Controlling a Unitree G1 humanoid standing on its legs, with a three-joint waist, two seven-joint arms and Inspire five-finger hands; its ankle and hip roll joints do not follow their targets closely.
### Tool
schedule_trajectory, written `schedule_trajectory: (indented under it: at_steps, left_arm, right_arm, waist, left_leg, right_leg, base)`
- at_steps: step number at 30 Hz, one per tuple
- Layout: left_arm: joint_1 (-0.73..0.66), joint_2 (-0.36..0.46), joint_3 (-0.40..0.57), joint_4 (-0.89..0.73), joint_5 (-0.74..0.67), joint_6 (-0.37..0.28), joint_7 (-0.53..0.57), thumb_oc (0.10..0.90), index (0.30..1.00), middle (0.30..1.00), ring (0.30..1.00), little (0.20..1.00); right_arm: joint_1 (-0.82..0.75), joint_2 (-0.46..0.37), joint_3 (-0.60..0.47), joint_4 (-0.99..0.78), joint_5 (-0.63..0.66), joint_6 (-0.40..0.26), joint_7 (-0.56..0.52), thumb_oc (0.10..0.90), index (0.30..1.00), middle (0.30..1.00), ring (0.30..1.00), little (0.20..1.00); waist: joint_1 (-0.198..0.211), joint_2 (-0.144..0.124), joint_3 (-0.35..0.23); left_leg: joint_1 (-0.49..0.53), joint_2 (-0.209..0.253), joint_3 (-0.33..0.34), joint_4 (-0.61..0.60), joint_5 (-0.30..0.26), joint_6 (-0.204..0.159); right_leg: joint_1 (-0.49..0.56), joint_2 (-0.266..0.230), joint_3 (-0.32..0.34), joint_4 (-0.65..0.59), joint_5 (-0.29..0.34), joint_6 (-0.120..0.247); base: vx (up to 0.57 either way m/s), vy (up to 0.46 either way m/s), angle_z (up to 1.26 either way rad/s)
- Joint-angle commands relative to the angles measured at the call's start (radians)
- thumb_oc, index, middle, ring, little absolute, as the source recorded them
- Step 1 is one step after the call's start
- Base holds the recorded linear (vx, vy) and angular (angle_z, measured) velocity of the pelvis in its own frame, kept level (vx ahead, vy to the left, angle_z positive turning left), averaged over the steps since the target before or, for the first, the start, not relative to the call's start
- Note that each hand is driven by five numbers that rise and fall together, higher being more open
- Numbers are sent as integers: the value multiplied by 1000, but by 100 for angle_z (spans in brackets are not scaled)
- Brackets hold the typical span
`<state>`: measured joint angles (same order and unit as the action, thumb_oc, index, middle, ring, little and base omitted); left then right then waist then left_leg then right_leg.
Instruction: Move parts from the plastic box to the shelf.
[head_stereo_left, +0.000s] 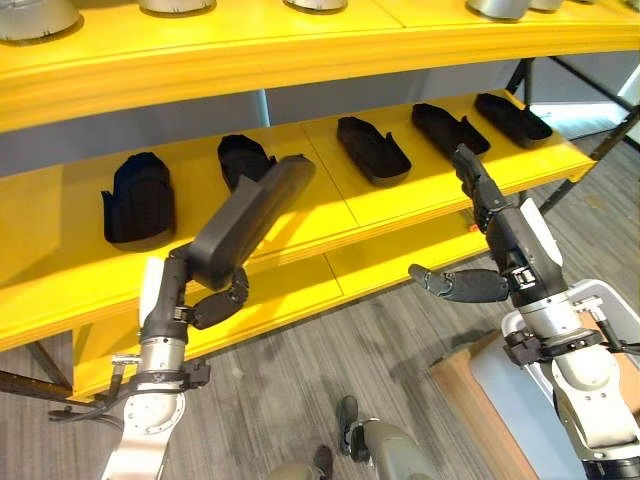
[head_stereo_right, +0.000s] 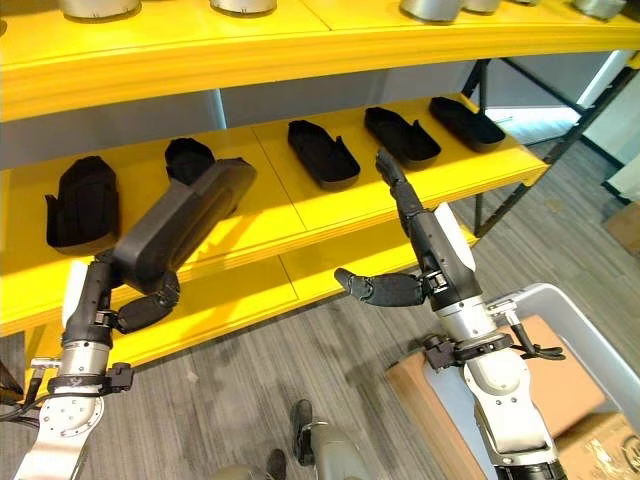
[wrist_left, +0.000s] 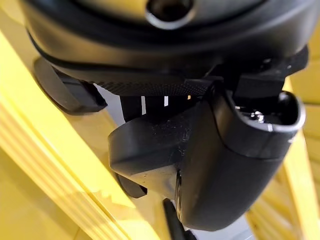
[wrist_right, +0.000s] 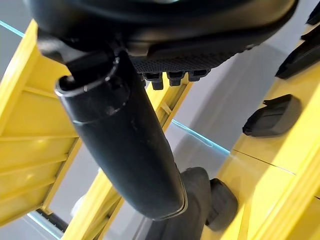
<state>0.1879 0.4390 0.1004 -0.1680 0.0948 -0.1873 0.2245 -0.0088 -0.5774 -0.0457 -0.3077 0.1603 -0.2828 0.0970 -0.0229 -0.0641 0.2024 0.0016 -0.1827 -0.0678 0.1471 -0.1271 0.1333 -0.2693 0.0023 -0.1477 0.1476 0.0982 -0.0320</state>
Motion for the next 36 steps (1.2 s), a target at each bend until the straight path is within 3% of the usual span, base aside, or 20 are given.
schedule_trajectory:
  at_steps: [1, 11, 12, 13, 15, 17, 18, 19, 20, 22, 24, 25, 26, 27, 30, 32, 36]
  left_arm:
    - [-72, 70, 84, -156, 7, -120, 64, 400, 300, 300, 300, 300]
    - [-30, 42, 76, -175, -7, -110, 56, 400, 300, 300, 300, 300]
    - [-26, 42, 74, -178, -10, -114, 52, 400, 300, 300, 300, 300]
    - [-27, 42, 74, -178, -11, -114, 52, 400, 300, 300, 300, 300]
    - [-51, 48, 49, -172, -29, -118, 44, 400, 300, 300, 300, 300]
    - [-63, 47, 43, -169, -34, -118, 43, 400, 300, 300, 300, 300]
    - [-74, 44, 36, -175, -48, -120, 39, 400, 300, 300, 300, 300]
    - [-72, 48, 42, -179, -50, -125, 42, 400, 300, 300, 300, 300]
    - [-71, 48, 43, -179, -50, -126, 43, 400, 300, 300, 300, 300]
    - [-70, 49, 47, -181, -54, -130, 60, 400, 300, 300, 300, 300]
    - [-81, 54, 45, -182, -57, -132, 71, 400, 300, 300, 300, 300]
    - [-83, 53, 44, -182, -57, -132, 72, 400, 300, 300, 300, 300]
    - [-92, 58, 38, -177, -51, -130, 75, 400, 300, 300, 300, 300]
    - [-94, 59, 32, -175, -45, -130, 75, 400, 300, 300, 300, 300]
    - [-86, 60, 31, -181, -35, -138, 70, 400, 300, 300, 300, 300]
    - [-74, 61, 31, -188, -35, -141, 57, 400, 300, 300, 300, 300]
    - [-70, 69, 28, -192, -40, -140, 55, 400, 300, 300, 300, 300]
  right_arm:
    - [-157, -40, -45, -3, 42, -81, -28, 900, 1000, 1000, 1000, 1000]
    - [-134, -59, -50, -25, 72, -67, -7, 900, 1000, 1000, 1000, 1000]
    - [-138, -65, -51, -30, 86, -70, -5, 900, 1000, 1000, 1000, 1000]
    - [-138, -65, -51, -29, 87, -70, -5, 900, 1000, 1000, 1000, 1000]
    - [-146, -84, -60, -24, 95, -77, -20, 900, 1000, 1000, 1000, 1000]
    - [-150, -87, -62, -20, 97, -81, -23, 900, 1000, 1000, 1000, 1000]
    - [-144, -89, -71, -16, 99, -81, -29, 900, 1000, 1000, 1000, 1000]
    - [-132, -85, -80, -11, 97, -78, -37, 900, 1000, 1000, 1000, 1000]
    - [-132, -85, -80, -11, 97, -78, -37, 900, 1000, 1000, 1000, 1000]
    - [-117, -87, -89, -16, 102, -79, -44, 900, 1000, 1000, 1000, 1000]
    - [-105, -94, -103, -12, 104, -88, -66, 900, 1000, 1000, 1000, 1000]
    - [-106, -96, -104, -11, 104, -89, -67, 900, 1000, 1000, 1000, 1000]
    - [-96, -100, -111, -6, 96, -96, -88, 900, 1000, 1000, 1000, 1000]
    - [-89, -97, -115, -2, 84, -99, -98, 900, 1000, 1000, 1000, 1000]
    - [-83, -94, -113, -11, 63, -104, -99, 900, 1000, 1000, 1000, 1000]
    - [-71, -76, -119, -19, 53, -100, -97, 900, 1000, 1000, 1000, 1000]
    - [-65, -67, -111, -19, 35, -91, -97, 900, 1000, 1000, 1000, 1000]
  waist:
    - [-2, -15, -132]
    - [8, 2, -146]
    - [12, 5, -136]
    - [8, 5, -136]
    - [15, 3, -85]
    - [6, 4, -77]
    - [-16, -11, -65]
    - [-29, -12, -70]
    - [-28, -12, -72]
    - [-37, 5, -76]
    - [-43, 22, -69]
    - [-43, 24, -72]
    - [-47, 35, -66]
    - [-46, 42, -63]
    - [-46, 68, -76]
    - [-45, 75, -90]
    - [-35, 58, -96]
  left_leg:
    - [10, 98, 7, -6, -68, -101]
    - [34, 137, -32, 27, -41, -138]
    - [7, 141, -39, 85, -9, -156]
    - [-3, 140, -42, 98, -13, -157]
    - [-101, 120, -36, 231, 38, -185]
    - [-126, 131, -17, 254, 39, -192]
    - [-148, 231, 36, 249, 65, -196]
    - [-131, 365, 59, 150, 111, -199]
    - [-122, 368, 61, 132, 119, -203]
    - [-113, 491, 84, -37, 232, -228]
    - [-156, 575, 126, -158, 347, -270]
    - [-150, 577, 128, -182, 363, -274]
    - [-148, 608, 165, -232, 412, -302]
    - [-145, 623, 173, -234, 418, -317]
    - [-120, 650, 199, -234, 365, -340]
    - [-95, 623, 202, -234, 336, -337]
    - [-91, 592, 206, -194, 290, -323]
  right_leg:
    - [113, -24, 79, -60, -109, 114]
    - [175, -16, 51, -63, -160, 76]
    - [183, -15, 52, -65, -169, 63]
    - [181, -16, 49, -64, -168, 62]
    - [179, -31, 29, -48, -178, 44]
    - [169, -36, 13, -32, -185, 41]
    - [156, -67, 4, -12, -187, 45]
    - [134, -96, 2, 21, -211, 60]
    - [132, -94, 3, 25, -214, 59]
    - [90, -117, 1, 85, -235, 76]
    - [61, -144, 0, 146, -257, 97]
    - [52, -143, -1, 157, -264, 95]
    - [31, -150, -3, 203, -273, 101]
    - [17, -147, 1, 226, -279, 105]
    - [-18, -138, 20, 266, -276, 120]
    - [-2, -159, 29, 233, -256, 139]
    - [54, -194, 31, 161, -224, 160]
  base:
    - [146, -129, 2]
    - [115, -125, 11]
    - [7, -68, 28]
    - [-41, -93, 27]
    - [-120, -78, 22]
    - [-88, -30, 50]
    - [-68, 93, 87]
    - [-31, 97, 82]
    - [1, 131, 86]
    - [-24, 158, 46]
    - [-7, 215, -3]
    - [3, 227, 19]
    - [0, 163, 28]
    - [-2, 258, 1]
    - [29, 200, -46]
    - [89, 239, -54]
    - [76, 176, 19]
